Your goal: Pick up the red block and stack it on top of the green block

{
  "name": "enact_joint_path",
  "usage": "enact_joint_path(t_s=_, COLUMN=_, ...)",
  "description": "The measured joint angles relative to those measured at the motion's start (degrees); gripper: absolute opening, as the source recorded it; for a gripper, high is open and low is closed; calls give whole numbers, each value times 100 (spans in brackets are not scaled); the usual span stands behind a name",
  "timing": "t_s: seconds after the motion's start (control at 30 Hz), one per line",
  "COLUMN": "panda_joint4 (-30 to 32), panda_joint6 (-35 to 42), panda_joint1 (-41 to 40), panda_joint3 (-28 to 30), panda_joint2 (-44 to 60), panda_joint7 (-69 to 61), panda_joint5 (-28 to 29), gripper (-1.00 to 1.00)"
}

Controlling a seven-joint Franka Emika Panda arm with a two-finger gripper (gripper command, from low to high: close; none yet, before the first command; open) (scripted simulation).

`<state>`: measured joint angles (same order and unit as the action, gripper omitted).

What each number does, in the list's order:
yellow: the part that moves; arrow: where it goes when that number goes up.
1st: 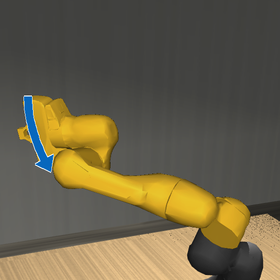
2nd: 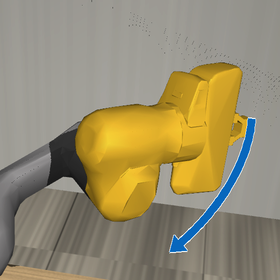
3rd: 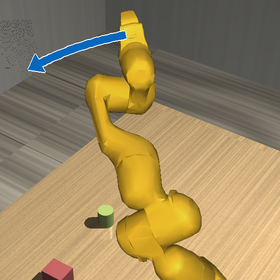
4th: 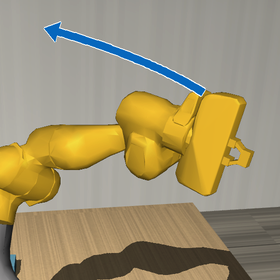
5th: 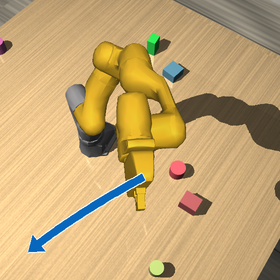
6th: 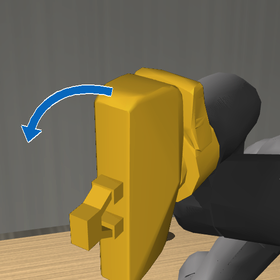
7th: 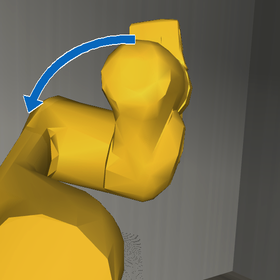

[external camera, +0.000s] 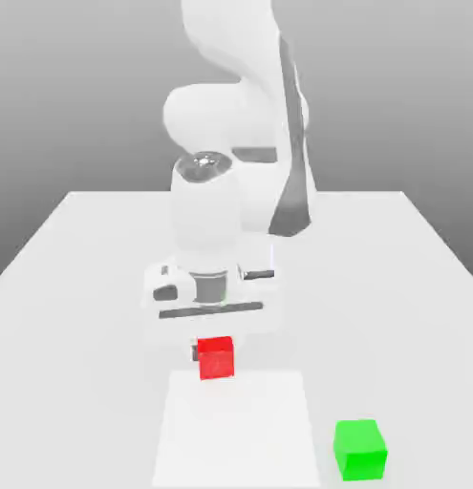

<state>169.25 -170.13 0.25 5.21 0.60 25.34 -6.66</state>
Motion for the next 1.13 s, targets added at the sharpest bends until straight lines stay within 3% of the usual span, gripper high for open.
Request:
enact_joint_path(t_s=0.37, panda_joint4=194, panda_joint6=755, panda_joint1=-294, panda_joint3=-113, panda_joint2=-924, panda_joint7=640, panda_joint5=882, gripper=-100)
enact_joint_path(t_s=0.57, panda_joint4=-928, panda_joint6=1356, panda_joint1=64, panda_joint3=-523, panda_joint2=-436, panda_joint7=269, panda_joint5=1404, gripper=-100)
enact_joint_path(t_s=0.83, panda_joint4=-2602, panda_joint6=2117, panda_joint1=1055, panda_joint3=-1181, panda_joint2=517, panda_joint7=-1101, panda_joint5=934, gripper=-100)
enact_joint_path(t_s=1.0, panda_joint4=-2838, panda_joint6=1405, panda_joint1=1172, panda_joint3=-1139, panda_joint2=1481, panda_joint7=-1128, panda_joint5=1067, gripper=-100)
enact_joint_path(t_s=1.03, panda_joint4=-2846, panda_joint6=1308, panda_joint1=1186, panda_joint3=-1121, panda_joint2=1587, panda_joint7=-1105, panda_joint5=1100, gripper=100)
enact_joint_path(t_s=1.13, panda_joint4=-2846, panda_joint6=1308, panda_joint1=1186, panda_joint3=-1121, panda_joint2=1587, panda_joint7=-1105, panda_joint5=1100, gripper=100)
